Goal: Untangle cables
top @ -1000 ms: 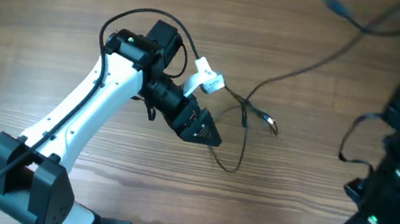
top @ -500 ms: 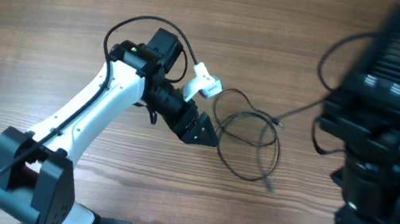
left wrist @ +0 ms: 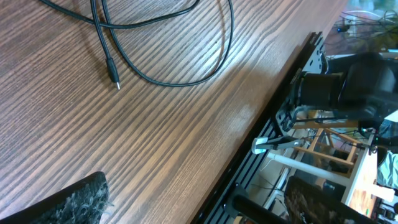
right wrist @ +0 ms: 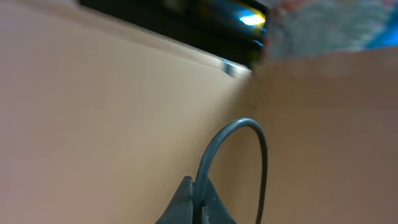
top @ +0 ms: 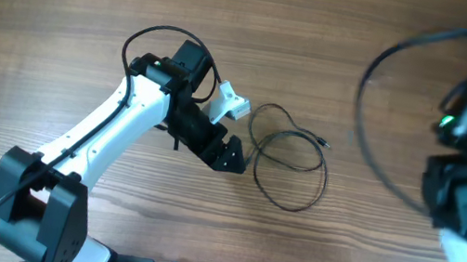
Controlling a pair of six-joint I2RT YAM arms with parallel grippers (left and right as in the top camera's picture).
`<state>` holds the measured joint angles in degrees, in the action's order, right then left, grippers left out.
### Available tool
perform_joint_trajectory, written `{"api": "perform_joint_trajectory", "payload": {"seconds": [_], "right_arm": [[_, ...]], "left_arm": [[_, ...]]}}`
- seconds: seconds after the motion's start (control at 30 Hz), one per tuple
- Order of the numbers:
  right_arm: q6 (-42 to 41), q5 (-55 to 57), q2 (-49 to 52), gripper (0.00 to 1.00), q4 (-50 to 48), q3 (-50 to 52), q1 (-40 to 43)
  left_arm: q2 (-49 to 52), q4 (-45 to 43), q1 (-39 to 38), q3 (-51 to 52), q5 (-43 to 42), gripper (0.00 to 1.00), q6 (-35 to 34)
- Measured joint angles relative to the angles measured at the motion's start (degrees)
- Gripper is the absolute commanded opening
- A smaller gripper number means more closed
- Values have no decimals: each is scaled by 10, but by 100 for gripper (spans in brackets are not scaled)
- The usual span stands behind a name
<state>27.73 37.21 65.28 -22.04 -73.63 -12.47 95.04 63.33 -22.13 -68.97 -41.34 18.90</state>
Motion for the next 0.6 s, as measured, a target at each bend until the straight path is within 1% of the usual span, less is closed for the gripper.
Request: {"api": "perform_joint_trajectory", "payload": {"seconds": [0.03, 0.07, 0.1, 0.2, 0.27, 0.33, 0.43, 0.47, 0.53, 0.6], "right_arm": [[-26, 3, 16, 4, 21, 0, 77], [-73, 6, 36, 4, 34, 0, 146], [-103, 4, 46, 4, 45, 0, 176], [-246, 5, 103, 4, 100, 0, 345], [-336, 3, 126, 4, 149, 0, 416], [-467, -6, 153, 4, 229, -2, 501], [-619, -61, 210, 4, 315, -3, 592], [-653, -84, 231, 4, 329, -3, 607], [-705, -144, 282, 4, 357, -3, 624], [-732, -190, 338, 4, 384, -3, 625]], "left_arm": [[0, 0, 0, 0, 0, 92, 0], [0, 0, 0, 0, 0, 93, 0], [0, 0, 0, 0, 0, 93, 0], [0, 0, 0, 0, 2, 93, 0], [0, 3, 0, 0, 2, 93, 0], [0, 7, 0, 0, 2, 93, -2], [0, 7, 0, 0, 4, 93, -8], [0, 7, 0, 0, 4, 93, -9], [0, 7, 0, 0, 4, 94, -13], [0, 7, 0, 0, 4, 94, -19]]}}
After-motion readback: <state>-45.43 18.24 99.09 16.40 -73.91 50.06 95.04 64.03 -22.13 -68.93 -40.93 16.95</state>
